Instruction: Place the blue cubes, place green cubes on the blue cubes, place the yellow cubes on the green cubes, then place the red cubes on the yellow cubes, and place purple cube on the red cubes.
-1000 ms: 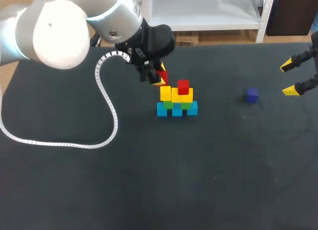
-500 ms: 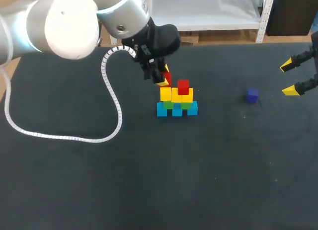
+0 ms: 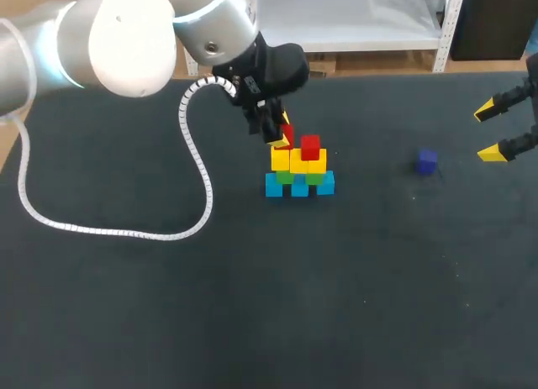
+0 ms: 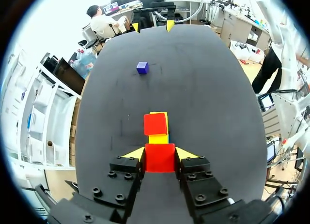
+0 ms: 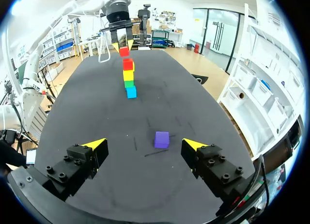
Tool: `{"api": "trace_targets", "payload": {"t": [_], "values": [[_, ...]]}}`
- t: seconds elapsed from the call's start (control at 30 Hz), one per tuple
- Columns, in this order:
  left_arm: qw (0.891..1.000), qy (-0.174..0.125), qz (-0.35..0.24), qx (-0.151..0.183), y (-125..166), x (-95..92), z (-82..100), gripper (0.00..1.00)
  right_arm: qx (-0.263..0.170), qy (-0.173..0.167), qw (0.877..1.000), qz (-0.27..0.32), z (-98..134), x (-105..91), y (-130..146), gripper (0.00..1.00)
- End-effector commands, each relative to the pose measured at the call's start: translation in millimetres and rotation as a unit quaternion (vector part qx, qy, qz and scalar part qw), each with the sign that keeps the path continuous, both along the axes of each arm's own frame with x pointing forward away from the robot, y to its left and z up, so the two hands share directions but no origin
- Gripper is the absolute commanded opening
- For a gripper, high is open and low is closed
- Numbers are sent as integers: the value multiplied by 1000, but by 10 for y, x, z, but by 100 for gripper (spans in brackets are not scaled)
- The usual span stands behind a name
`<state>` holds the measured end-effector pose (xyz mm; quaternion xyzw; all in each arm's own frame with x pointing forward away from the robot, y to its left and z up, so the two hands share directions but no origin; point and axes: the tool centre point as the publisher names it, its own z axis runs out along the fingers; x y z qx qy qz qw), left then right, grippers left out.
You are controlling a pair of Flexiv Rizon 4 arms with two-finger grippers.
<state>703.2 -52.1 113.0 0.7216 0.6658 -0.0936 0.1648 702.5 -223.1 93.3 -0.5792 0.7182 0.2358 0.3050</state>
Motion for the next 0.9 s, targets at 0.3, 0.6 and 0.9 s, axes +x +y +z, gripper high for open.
{"api": "trace_targets", "payload": {"t": [0.3, 0.6, 0.9], "values": [[1000, 8, 2, 2, -51, 84, -96, 0, 1, 0, 1000, 0, -5, 4, 0, 100], [1000, 13, 2, 0, -65, 123, -111, 0, 1, 0, 1000, 0, -5, 4, 0, 100], [1000, 19, 2, -3, -73, 116, -132, 0, 1, 0, 1000, 0, -5, 4, 0, 100]]}}
